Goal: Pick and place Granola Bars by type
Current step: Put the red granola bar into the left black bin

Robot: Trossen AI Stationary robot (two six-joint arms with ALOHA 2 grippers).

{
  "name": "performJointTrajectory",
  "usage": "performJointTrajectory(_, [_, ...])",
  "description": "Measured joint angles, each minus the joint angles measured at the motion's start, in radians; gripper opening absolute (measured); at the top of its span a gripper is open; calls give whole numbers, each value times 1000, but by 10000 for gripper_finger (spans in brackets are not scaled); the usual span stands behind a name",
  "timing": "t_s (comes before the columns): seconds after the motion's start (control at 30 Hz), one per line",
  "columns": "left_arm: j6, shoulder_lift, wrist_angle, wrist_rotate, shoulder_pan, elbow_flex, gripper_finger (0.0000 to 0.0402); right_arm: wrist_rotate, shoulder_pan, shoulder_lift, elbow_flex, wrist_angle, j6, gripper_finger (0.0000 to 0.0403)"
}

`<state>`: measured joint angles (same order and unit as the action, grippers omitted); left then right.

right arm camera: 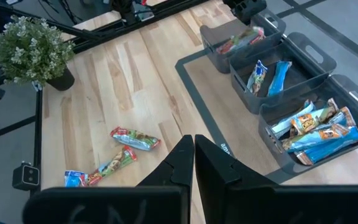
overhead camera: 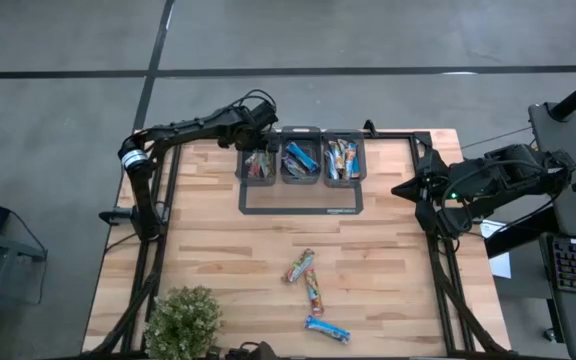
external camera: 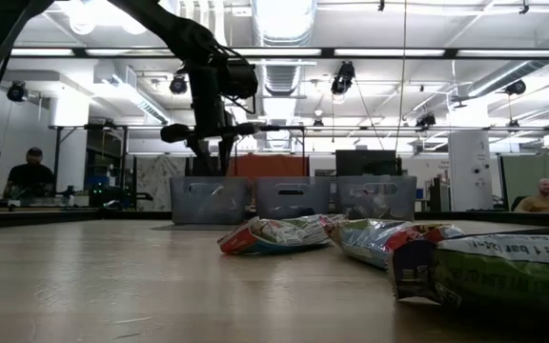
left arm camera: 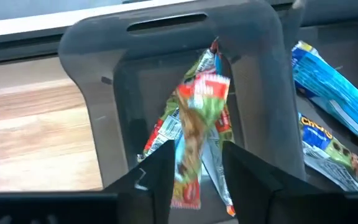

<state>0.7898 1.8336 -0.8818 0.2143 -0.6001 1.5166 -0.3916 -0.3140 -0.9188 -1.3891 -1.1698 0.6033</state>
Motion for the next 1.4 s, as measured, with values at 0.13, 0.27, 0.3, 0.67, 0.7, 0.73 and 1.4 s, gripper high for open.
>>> performJointTrajectory(0.13, [2, -1, 0, -32, -2, 0, 134, 0, 0, 0, 0, 0, -3, 8])
performJointTrajectory(0.27, [-16, -3, 0, -93, 13, 2, 135, 0, 0, 0, 0, 0, -3, 8])
performJointTrajectory(0.3, [-23, -4, 0, -110, 21, 2, 135, 0, 0, 0, 0, 0, -3, 8])
performJointTrajectory(0.67, [-51, -99, -1, -129, 233, 3, 133, 0, 0, 0, 0, 0, -23, 8])
performJointTrajectory(0.7, [-50, -118, 0, -129, 261, 3, 131, 0, 0, 0, 0, 0, -23, 8])
performJointTrajectory(0.73, [-49, -135, -1, -128, 290, 3, 129, 0, 0, 0, 2, 1, -24, 8])
performJointTrajectory(1.4, [-363, -284, 272, 33, 921, 0, 125, -1, 0, -1, 25, 37, -33, 8])
